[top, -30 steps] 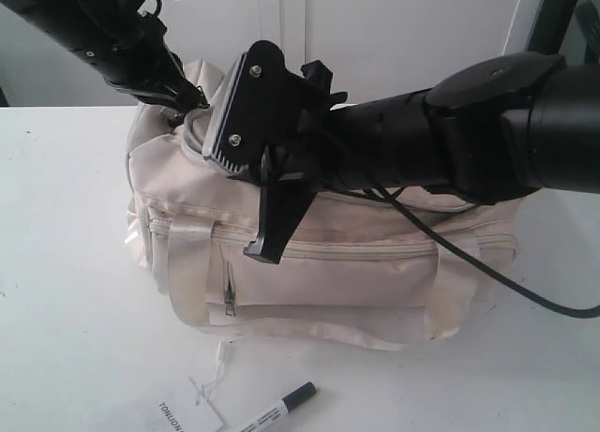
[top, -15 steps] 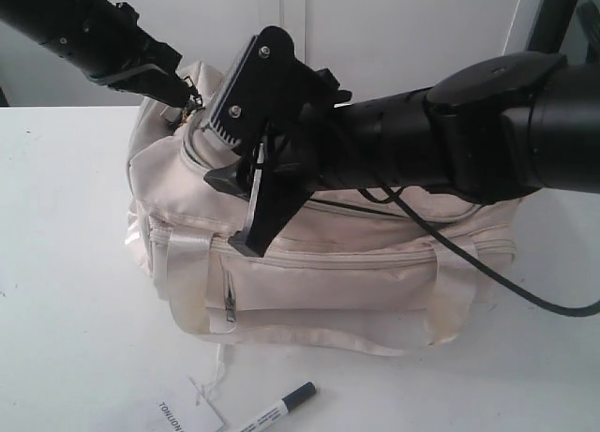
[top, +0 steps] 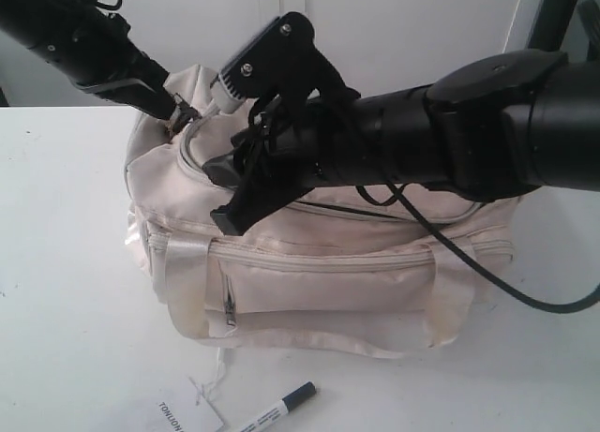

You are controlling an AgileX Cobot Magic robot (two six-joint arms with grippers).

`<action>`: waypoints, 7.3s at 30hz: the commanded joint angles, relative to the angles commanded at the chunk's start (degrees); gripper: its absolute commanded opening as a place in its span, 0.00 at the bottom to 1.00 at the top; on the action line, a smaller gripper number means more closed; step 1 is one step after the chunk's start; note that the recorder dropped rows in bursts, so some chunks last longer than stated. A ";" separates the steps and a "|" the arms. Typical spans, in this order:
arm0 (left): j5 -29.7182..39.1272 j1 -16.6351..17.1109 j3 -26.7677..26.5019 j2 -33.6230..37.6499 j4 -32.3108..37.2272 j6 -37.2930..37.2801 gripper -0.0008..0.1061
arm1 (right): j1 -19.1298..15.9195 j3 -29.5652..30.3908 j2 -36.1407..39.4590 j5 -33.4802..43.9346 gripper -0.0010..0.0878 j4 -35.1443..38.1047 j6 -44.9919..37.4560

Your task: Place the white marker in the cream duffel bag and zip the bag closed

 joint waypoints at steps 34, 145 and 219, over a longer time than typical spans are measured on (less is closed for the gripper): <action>14.07 -0.21 0.12 -5.48 -3.33 69.44 0.51 | -9.12 0.00 -11.49 24.73 0.44 -65.53 58.99; -22.61 -0.21 0.00 4.19 -29.96 11.15 0.01 | -7.18 0.00 3.98 20.58 0.01 -7.44 -3.60; -50.92 -0.21 0.00 12.92 -34.34 10.48 0.01 | -7.18 0.00 4.09 16.70 0.45 -7.52 -6.79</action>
